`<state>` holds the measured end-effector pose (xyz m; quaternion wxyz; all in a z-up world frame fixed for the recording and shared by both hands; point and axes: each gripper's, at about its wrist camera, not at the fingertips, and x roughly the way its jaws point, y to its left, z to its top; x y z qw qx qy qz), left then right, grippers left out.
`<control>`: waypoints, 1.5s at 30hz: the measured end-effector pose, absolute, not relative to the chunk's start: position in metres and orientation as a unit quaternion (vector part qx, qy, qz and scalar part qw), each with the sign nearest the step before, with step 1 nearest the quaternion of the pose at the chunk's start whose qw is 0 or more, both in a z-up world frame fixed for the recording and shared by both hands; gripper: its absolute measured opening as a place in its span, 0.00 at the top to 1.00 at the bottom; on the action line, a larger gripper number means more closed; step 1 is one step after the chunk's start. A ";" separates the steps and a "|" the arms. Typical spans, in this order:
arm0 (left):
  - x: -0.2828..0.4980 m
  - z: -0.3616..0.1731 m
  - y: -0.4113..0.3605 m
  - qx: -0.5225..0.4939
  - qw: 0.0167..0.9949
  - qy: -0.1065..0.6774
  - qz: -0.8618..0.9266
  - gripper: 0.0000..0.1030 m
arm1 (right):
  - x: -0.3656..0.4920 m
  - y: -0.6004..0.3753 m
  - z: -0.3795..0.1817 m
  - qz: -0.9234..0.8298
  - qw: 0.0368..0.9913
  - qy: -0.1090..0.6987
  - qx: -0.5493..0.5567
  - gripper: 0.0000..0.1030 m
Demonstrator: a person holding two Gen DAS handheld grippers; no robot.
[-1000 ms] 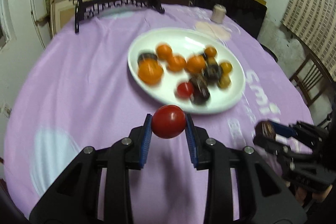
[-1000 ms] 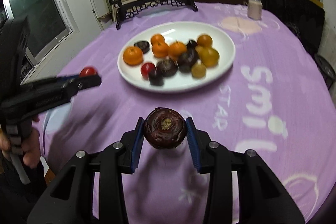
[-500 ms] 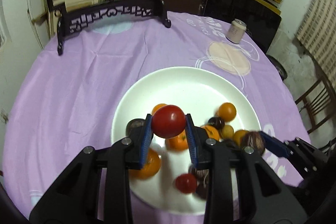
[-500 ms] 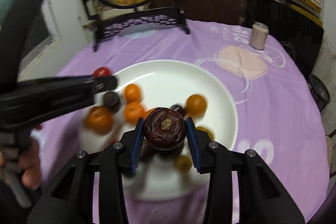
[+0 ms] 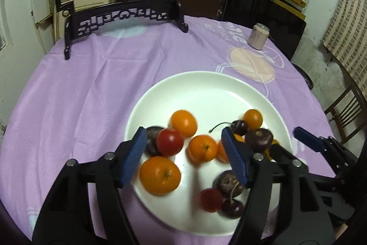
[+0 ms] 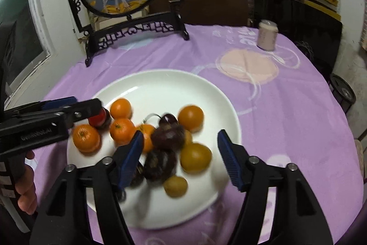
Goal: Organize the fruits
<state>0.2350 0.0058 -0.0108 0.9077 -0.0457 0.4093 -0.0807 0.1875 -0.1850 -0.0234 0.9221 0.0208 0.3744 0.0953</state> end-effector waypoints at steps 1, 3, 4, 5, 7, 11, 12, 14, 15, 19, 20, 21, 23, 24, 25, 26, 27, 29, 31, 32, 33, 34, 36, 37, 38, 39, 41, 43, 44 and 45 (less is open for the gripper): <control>0.233 -0.012 0.007 -0.044 0.908 0.411 -0.076 0.21 | 0.186 -0.187 -0.026 0.093 0.920 0.380 0.023 0.27; 0.230 -0.014 0.008 -0.042 0.907 0.412 -0.071 0.17 | 0.184 -0.190 -0.028 0.092 0.918 0.385 0.031 0.24; 0.227 -0.013 0.008 -0.044 0.908 0.411 -0.071 0.15 | 0.183 -0.192 -0.028 0.091 0.918 0.386 0.034 0.22; 0.225 -0.013 0.008 -0.044 0.909 0.409 -0.071 0.14 | 0.181 -0.192 -0.028 0.090 0.918 0.384 0.035 0.20; 0.220 -0.012 0.006 -0.037 0.912 0.404 -0.069 0.13 | 0.177 -0.191 -0.026 0.086 0.921 0.378 0.029 0.12; 0.210 -0.008 0.000 -0.014 0.918 0.391 -0.063 0.09 | 0.170 -0.181 -0.024 0.085 0.927 0.366 0.004 0.03; 0.207 -0.007 -0.001 -0.013 0.920 0.387 -0.065 0.07 | 0.170 -0.178 -0.026 0.086 0.925 0.369 -0.005 0.03; 0.201 -0.004 -0.001 -0.014 0.922 0.382 -0.067 0.06 | 0.169 -0.172 -0.030 0.090 0.922 0.376 -0.017 0.02; 0.196 -0.003 0.000 -0.020 0.922 0.380 -0.070 0.05 | 0.168 -0.171 -0.031 0.089 0.921 0.379 -0.020 0.02; 0.173 0.004 0.004 -0.037 0.921 0.379 -0.082 0.04 | 0.155 -0.166 -0.031 0.089 0.915 0.394 -0.022 0.02; 0.167 0.006 0.004 -0.037 0.921 0.378 -0.083 0.04 | 0.151 -0.165 -0.030 0.089 0.915 0.394 -0.024 0.02; 0.160 0.008 0.004 -0.035 0.922 0.376 -0.081 0.04 | 0.146 -0.165 -0.028 0.087 0.915 0.393 -0.026 0.02; 0.146 0.012 0.003 -0.028 0.926 0.370 -0.074 0.04 | 0.133 -0.164 -0.022 0.083 0.915 0.393 -0.027 0.02; 0.140 0.014 0.003 -0.025 0.927 0.368 -0.073 0.04 | 0.128 -0.164 -0.021 0.081 0.915 0.394 -0.026 0.02; 0.132 0.015 0.004 -0.025 0.927 0.366 -0.074 0.04 | 0.120 -0.164 -0.019 0.079 0.915 0.396 -0.024 0.02; 0.126 0.016 0.004 -0.026 0.927 0.367 -0.074 0.04 | 0.115 -0.165 -0.018 0.079 0.914 0.397 -0.023 0.02; 0.121 0.016 0.003 -0.027 0.926 0.369 -0.074 0.04 | 0.112 -0.165 -0.018 0.079 0.914 0.398 -0.023 0.02; 0.114 0.017 0.004 -0.028 0.926 0.369 -0.075 0.04 | 0.103 -0.166 -0.016 0.078 0.914 0.399 -0.019 0.02; 0.107 0.019 0.004 -0.026 0.928 0.365 -0.072 0.04 | 0.097 -0.167 -0.013 0.077 0.914 0.398 -0.016 0.02; 0.105 0.019 0.004 -0.024 0.928 0.364 -0.072 0.04 | 0.095 -0.167 -0.012 0.078 0.915 0.396 -0.015 0.02; 0.103 0.020 0.004 -0.022 0.928 0.364 -0.072 0.04 | 0.093 -0.166 -0.011 0.078 0.916 0.394 -0.015 0.02; 0.101 0.021 0.005 -0.022 0.929 0.363 -0.070 0.04 | 0.091 -0.166 -0.010 0.077 0.916 0.393 -0.013 0.02; 0.096 0.022 0.006 -0.025 0.930 0.359 -0.071 0.04 | 0.088 -0.166 -0.009 0.081 0.916 0.392 -0.009 0.02; 0.094 0.023 0.006 -0.025 0.931 0.358 -0.071 0.04 | 0.087 -0.166 -0.008 0.083 0.917 0.391 -0.008 0.02; 0.092 0.024 0.006 -0.024 0.932 0.355 -0.069 0.04 | 0.085 -0.165 -0.007 0.083 0.917 0.390 -0.010 0.02; 0.091 0.025 0.006 -0.022 0.933 0.353 -0.068 0.04 | 0.084 -0.164 -0.006 0.083 0.918 0.388 -0.011 0.02; 0.087 0.027 0.005 -0.017 0.935 0.348 -0.069 0.04 | 0.081 -0.164 -0.005 0.085 0.919 0.386 -0.010 0.02; 0.084 0.029 0.003 -0.011 0.937 0.343 -0.073 0.03 | 0.079 -0.163 -0.004 0.086 0.919 0.384 -0.008 0.02; 0.084 0.030 0.002 -0.010 0.937 0.342 -0.075 0.02 | 0.079 -0.163 -0.003 0.087 0.919 0.384 -0.008 0.02; 0.083 0.030 0.001 -0.007 0.937 0.340 -0.076 0.02 | 0.078 -0.163 -0.003 0.087 0.920 0.383 -0.008 0.02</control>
